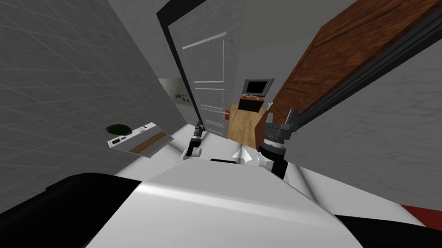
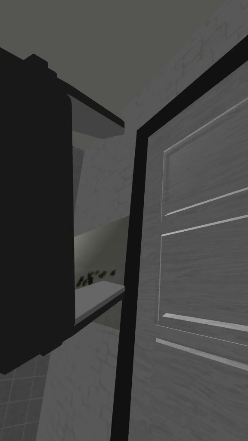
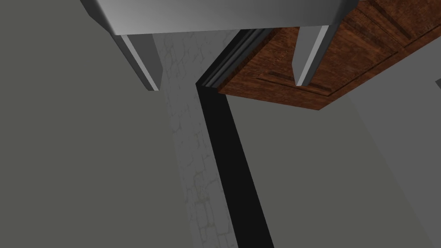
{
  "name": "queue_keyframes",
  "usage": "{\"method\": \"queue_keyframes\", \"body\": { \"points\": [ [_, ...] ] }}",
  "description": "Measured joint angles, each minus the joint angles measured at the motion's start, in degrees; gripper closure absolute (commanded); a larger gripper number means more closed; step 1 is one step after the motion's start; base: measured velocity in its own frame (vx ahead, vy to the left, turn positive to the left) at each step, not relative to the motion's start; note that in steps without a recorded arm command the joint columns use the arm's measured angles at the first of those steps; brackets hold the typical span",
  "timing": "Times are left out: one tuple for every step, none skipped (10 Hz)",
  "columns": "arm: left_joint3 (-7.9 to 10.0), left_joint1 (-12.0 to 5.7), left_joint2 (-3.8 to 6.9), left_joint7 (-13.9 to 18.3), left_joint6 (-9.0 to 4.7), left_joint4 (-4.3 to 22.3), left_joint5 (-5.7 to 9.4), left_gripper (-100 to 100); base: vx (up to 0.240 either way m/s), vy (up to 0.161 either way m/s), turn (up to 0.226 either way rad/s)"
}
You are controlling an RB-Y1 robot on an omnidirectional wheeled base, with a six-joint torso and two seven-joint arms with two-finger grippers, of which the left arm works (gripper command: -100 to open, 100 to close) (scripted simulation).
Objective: Push the door open
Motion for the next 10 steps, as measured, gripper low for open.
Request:
{"method": "queue_keyframes", "body": {
  "points": [
    [-0.60,-0.89,0.04,0.3,0.68,1.4,0.12,-100,0.163,-0.005,-0.093],
    [-1.27,-1.71,-0.24,0.5,1.11,3.0,0.09,-100,0.124,0.000,-0.056],
    [-1.76,-2.30,-0.29,0.6,1.40,4.2,0.13,-100,0.103,0.007,-0.074],
    [-1.98,-3.08,0.02,1.0,1.93,5.2,0.34,-100,0.062,0.007,-0.027],
    [-1.97,-3.67,0.22,1.3,1.93,6.3,0.49,-100,0.052,0.006,-0.043],
    [-2.21,-4.27,0.11,1.4,1.94,7.4,0.51,-100,0.071,0.009,-0.067],
    [-2.48,-5.05,0.12,1.5,2.04,8.8,0.59,-100,0.081,0.001,-0.075],
    [-2.88,-5.44,0.11,1.7,2.36,9.6,0.66,-100,0.098,0.004,-0.067],
    [-3.13,-6.32,0.15,2.0,2.63,11.0,0.77,-100,0.104,-0.005,-0.067],
    [-3.40,-7.08,0.21,2.2,2.43,12.8,0.89,-100,0.139,0.003,-0.100]
  ]
}}
